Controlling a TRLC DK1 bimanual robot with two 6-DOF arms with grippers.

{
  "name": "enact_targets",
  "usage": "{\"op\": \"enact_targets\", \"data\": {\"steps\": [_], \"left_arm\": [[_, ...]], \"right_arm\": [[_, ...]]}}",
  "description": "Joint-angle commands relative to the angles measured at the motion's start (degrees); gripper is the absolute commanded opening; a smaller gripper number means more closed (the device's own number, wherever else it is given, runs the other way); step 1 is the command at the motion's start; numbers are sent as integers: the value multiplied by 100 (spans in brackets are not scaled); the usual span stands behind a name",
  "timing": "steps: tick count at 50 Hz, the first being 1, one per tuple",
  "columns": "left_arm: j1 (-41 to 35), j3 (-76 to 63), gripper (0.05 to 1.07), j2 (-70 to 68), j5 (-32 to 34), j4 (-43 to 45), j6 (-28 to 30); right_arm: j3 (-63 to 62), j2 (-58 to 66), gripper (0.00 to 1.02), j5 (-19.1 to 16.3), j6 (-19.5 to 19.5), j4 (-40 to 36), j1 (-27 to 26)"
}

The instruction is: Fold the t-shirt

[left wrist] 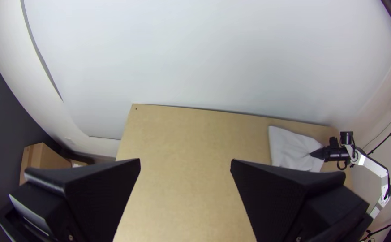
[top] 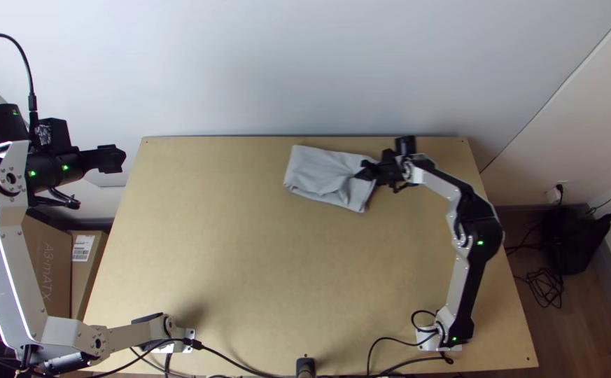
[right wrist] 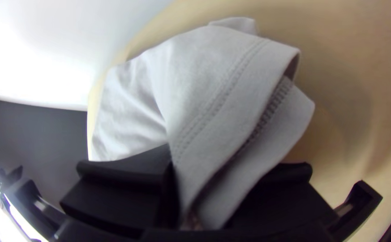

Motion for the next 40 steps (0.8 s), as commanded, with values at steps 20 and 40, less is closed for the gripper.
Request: {"op": "enact_targets", "data": {"steps": [20,40], "left_arm": [[68,-106,102,17,253,207,123],[-398,-106,102,132,253,392,-264]], "right_arm": [[-400,-272,2,-701,-1038,-4,-3301],[304,-9,57,-833,-1460,-390,-4664]]}}
